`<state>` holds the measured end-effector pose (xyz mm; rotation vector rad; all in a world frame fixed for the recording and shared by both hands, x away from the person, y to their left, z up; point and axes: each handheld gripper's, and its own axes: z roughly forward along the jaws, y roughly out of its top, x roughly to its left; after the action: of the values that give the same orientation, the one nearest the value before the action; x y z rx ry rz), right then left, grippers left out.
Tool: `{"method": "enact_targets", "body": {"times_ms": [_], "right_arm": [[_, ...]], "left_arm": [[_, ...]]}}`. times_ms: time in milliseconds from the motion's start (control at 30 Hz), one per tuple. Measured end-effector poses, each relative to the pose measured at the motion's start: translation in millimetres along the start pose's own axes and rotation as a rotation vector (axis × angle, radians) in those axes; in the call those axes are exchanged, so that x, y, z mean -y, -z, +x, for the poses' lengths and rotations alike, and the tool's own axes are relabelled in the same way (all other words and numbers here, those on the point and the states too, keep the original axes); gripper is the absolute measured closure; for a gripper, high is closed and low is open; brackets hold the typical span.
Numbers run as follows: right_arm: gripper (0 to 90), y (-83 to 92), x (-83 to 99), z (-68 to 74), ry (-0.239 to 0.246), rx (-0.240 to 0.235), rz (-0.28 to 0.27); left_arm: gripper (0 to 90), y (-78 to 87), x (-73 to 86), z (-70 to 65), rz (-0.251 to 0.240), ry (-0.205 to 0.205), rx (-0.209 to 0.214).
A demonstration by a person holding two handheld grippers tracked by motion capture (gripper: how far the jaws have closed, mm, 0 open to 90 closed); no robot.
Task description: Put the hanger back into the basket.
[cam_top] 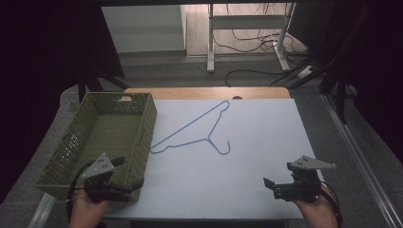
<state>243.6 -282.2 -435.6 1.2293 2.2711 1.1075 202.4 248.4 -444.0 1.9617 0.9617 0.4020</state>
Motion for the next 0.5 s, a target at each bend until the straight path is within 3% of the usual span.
{"method": "enact_targets", "body": {"times_ms": [200,500], "right_arm": [[0.0,-4.5,-8.2,1.8,-0.020,-0.025,0.020],[0.0,-10.9,-21.9,6.3,0.019,-0.039,0.050]], "left_arm": [[0.0,-2.6,-9.2,-4.9,-0.012,-0.015,0.009],[0.5,-17.0,-22.4,-16.2,0.001,-0.033,0.043]]}}
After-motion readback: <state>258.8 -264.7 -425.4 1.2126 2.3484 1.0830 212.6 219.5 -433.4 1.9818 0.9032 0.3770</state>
